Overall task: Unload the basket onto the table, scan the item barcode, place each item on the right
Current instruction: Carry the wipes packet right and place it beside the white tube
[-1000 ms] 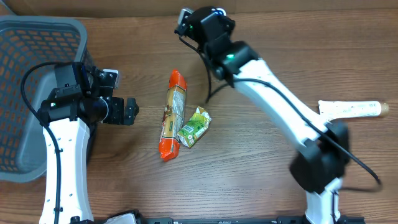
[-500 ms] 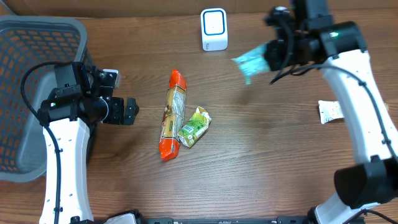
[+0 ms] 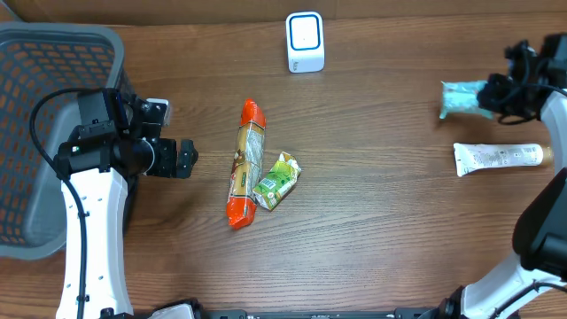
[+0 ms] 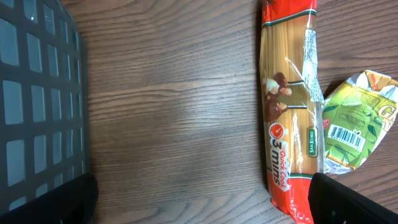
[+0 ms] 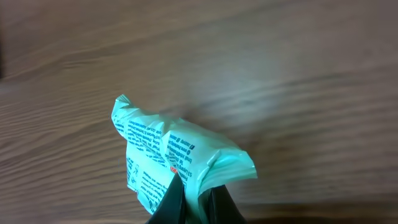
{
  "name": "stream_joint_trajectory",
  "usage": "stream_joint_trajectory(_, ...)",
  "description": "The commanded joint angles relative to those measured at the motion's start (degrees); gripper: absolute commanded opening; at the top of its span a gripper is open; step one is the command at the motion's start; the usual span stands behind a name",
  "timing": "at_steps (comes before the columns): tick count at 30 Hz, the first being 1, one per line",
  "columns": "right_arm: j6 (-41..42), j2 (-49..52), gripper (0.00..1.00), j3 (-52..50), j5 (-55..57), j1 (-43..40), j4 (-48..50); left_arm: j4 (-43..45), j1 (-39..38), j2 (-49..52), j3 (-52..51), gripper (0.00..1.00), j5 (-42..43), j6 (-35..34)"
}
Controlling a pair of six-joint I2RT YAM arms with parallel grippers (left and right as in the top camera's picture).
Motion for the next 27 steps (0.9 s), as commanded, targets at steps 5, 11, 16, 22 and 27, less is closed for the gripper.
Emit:
stream_joint_trajectory(5,0.5,2.5,0.04,-0.4,0.0,-3.0,1.4,0.0,-0.1,0.3,1.0,1.00,0.5,1.1)
stream_joint_trajectory(11,7.5,2.5,0.04,-0.4,8.8,-4.2,2.3,0.0,-0.1,0.3,1.0,0.99,0.5,1.1)
stream_joint_trajectory(16,7.5,2.5,0.12,-0.4,9.0,-4.3,2.6,0.0,-0.1,0.3,1.0,1.00,0.5,1.1)
stream_joint_trajectory(22,8.3,2.3,0.67,0.9,8.9,-4.3,1.1,0.0,-0.1,0.3,1.0,0.99,0.5,1.1)
stream_joint_trajectory(27,10.5,1.3,0.86,7.8,5.2,-4.3,-4.5,0.0,-0.1,0.3,1.0,1.00,0.5,1.1)
